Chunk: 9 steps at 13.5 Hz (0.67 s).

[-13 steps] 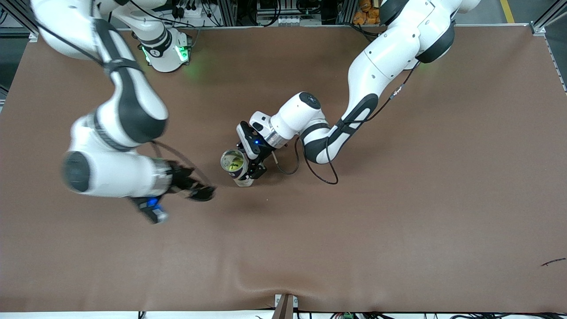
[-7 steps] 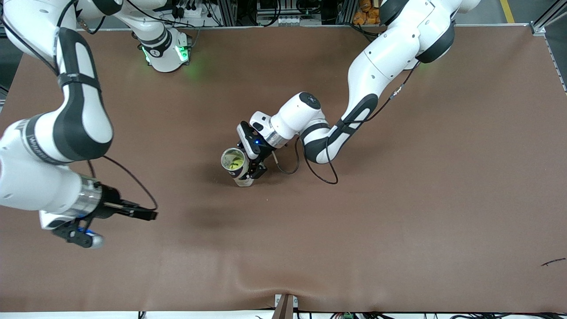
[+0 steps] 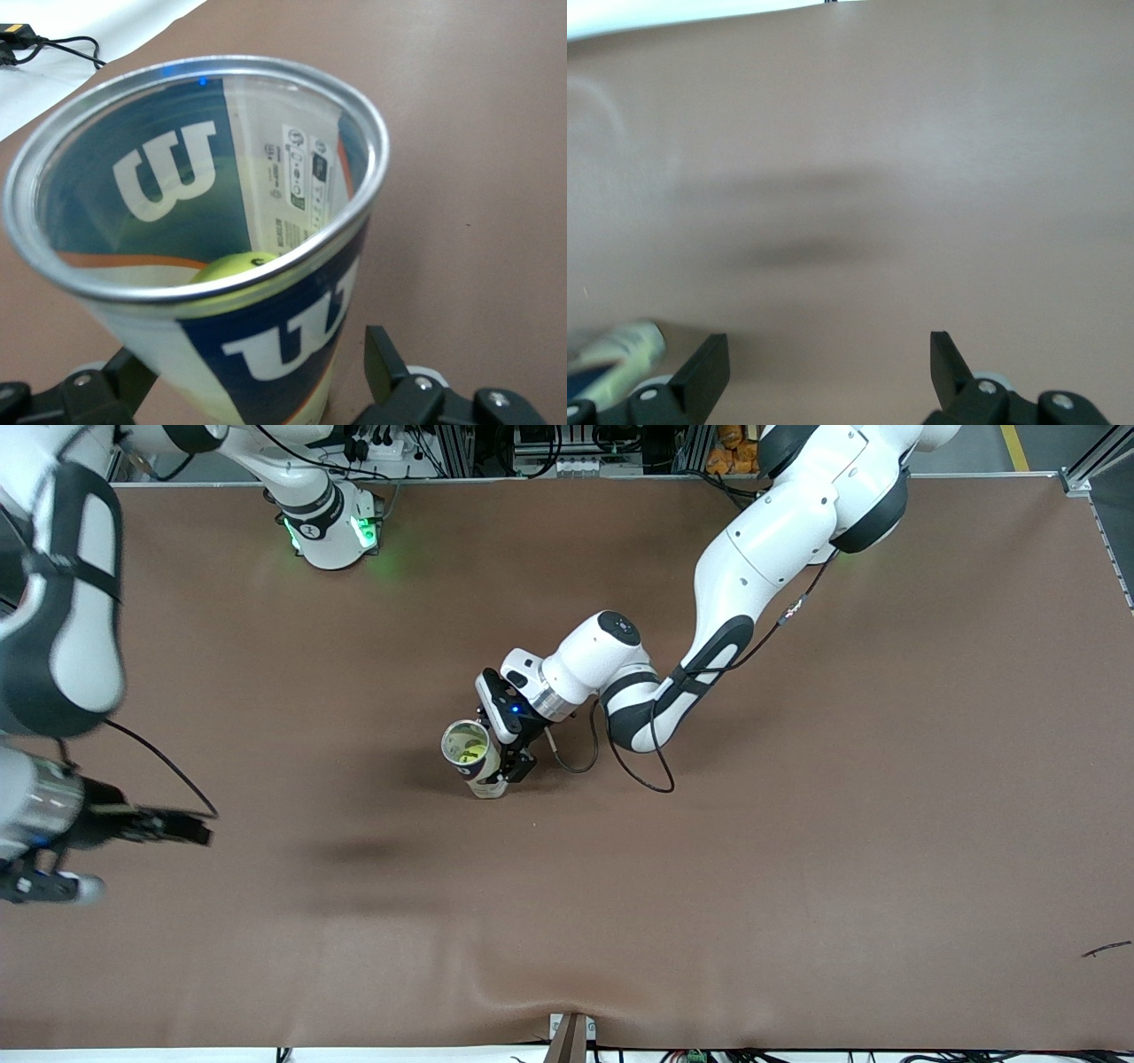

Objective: Insert tennis ball vertically with right arm

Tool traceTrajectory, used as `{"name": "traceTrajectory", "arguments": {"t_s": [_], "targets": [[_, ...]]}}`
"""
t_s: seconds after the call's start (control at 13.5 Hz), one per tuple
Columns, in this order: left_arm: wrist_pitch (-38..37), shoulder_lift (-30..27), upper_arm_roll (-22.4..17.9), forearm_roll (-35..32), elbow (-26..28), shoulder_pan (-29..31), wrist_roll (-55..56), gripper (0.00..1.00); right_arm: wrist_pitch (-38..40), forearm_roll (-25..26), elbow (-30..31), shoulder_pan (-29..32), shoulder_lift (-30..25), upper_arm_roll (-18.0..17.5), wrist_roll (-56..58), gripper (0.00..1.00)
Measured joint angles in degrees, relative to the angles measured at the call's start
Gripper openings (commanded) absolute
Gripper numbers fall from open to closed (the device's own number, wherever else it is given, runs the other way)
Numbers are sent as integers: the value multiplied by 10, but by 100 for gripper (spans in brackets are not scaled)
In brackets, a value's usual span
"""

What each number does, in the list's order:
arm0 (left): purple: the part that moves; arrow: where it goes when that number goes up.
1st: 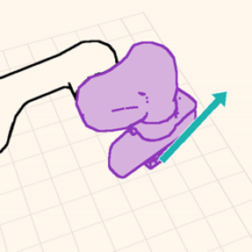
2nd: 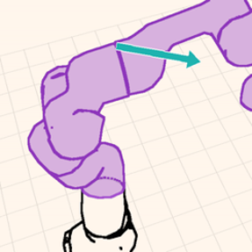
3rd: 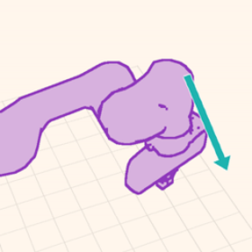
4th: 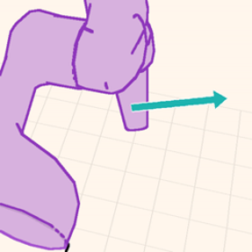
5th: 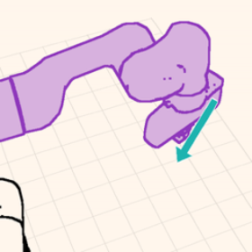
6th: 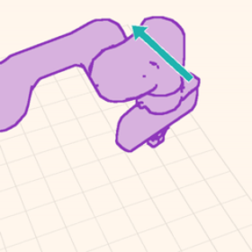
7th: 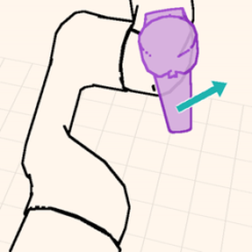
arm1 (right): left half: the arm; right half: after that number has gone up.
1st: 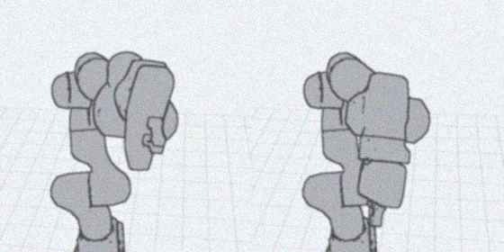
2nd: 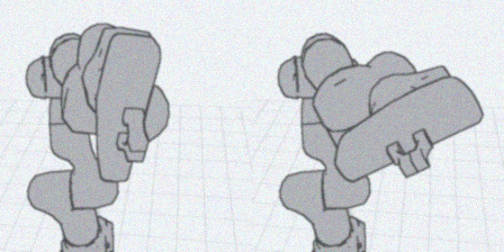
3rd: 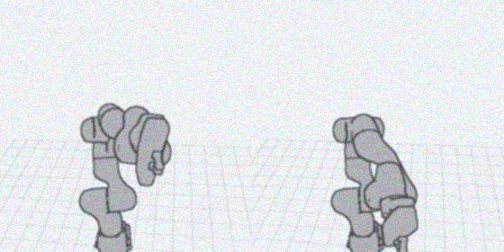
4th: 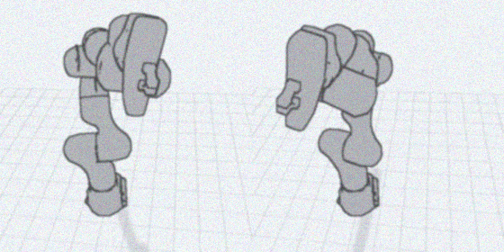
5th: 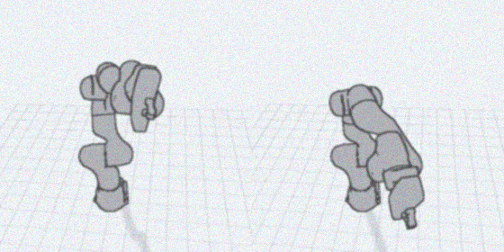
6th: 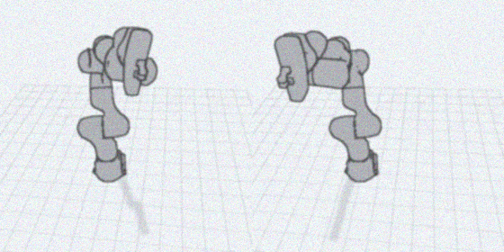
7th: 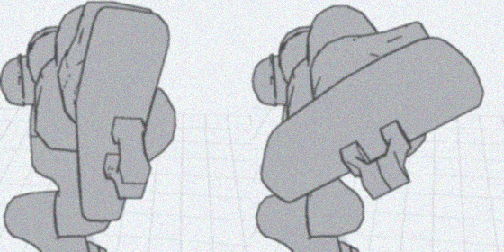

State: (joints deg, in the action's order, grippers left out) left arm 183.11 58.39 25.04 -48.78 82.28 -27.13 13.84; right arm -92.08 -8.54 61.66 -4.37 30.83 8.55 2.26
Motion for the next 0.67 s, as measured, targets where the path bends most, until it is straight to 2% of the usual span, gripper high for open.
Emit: {"name": "traceTrajectory", "arguments": {"t_s": [0.45,0.67], "targets": [[0,3,-2,0,2,2,0,100,172,22,1,0,-131,21,26,100],[0,3,-4,0,6,6,0,100,173,29,71,14,-206,26,26,100]]}}
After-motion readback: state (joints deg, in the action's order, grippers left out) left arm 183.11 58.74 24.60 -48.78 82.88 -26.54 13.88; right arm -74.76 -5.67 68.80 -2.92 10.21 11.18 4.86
